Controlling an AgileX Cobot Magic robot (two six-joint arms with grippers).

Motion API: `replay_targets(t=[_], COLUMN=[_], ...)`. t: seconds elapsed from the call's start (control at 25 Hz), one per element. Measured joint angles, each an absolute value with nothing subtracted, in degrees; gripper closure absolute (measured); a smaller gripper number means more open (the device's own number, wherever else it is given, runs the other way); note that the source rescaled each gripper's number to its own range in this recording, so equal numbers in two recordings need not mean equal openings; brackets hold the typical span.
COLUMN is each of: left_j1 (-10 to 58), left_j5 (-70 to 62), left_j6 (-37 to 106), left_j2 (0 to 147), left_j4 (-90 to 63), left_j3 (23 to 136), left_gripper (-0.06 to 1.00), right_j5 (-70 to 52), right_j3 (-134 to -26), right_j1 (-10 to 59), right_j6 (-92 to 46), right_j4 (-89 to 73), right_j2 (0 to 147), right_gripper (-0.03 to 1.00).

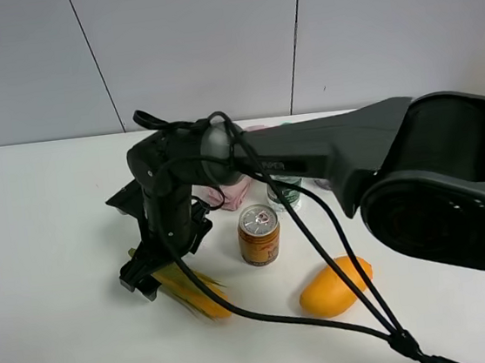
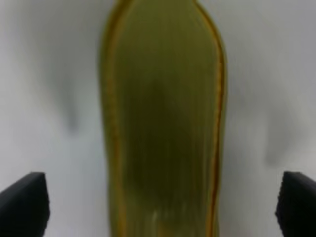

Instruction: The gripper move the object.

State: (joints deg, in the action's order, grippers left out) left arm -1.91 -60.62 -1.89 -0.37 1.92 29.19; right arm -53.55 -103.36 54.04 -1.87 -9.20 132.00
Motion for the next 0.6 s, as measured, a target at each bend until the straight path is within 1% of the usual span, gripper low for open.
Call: replay_targets(t=[0.16, 0.32, 0.6], left_j1=[-1.9, -1.9, -1.9], left_j5=[-60.6, -60.6, -60.6], left_j6=[-1.8, -1.8, -1.8], left_j2=[-0.4, -0.4, -0.4], left_j4=[1.9, 1.9, 1.9], left_j3=[29.2, 29.2, 29.2], left_gripper=[-0.06, -0.06, -0.06], right_j5=[-54.2, -54.3, -54.3], right_j3=[-103.3, -103.3, -103.3], right_j1=[54.0, 54.0, 54.0], right_j6=[-1.5, -1.3, 1.2], right_j4=[-9.2, -7.5, 6.4], right_j2=[122.1, 109.1, 87.0], right_gripper=[0.01, 0.02, 0.02])
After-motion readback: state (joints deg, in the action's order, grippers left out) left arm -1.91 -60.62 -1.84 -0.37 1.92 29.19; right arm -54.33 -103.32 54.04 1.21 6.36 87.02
